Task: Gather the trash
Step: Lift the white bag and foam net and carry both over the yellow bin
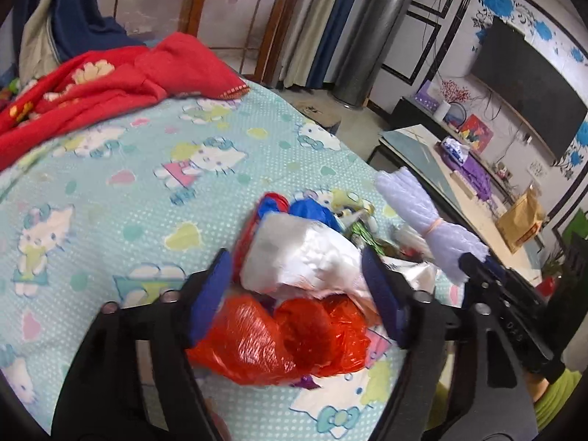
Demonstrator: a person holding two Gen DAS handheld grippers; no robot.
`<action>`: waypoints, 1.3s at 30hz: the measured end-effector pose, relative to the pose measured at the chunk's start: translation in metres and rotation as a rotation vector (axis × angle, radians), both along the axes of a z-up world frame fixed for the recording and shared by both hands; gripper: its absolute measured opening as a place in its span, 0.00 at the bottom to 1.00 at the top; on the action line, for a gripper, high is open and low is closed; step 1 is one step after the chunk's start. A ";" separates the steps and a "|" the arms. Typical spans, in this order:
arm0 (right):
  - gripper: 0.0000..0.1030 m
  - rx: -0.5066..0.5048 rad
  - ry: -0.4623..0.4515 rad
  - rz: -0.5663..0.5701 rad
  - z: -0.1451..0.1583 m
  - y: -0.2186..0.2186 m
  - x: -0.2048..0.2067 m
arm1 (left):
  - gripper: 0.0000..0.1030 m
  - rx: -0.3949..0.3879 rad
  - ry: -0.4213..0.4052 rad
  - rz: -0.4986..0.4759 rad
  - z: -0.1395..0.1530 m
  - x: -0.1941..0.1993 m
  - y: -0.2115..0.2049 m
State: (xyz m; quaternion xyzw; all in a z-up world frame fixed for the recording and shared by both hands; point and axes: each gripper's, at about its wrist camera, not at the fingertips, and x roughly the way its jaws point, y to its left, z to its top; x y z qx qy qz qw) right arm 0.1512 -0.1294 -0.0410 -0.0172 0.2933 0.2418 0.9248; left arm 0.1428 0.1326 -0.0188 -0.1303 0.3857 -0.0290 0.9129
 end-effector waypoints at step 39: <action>0.23 0.057 -0.095 -0.158 0.041 -0.112 -0.013 | 0.24 0.082 -0.221 -0.184 0.062 0.003 -0.119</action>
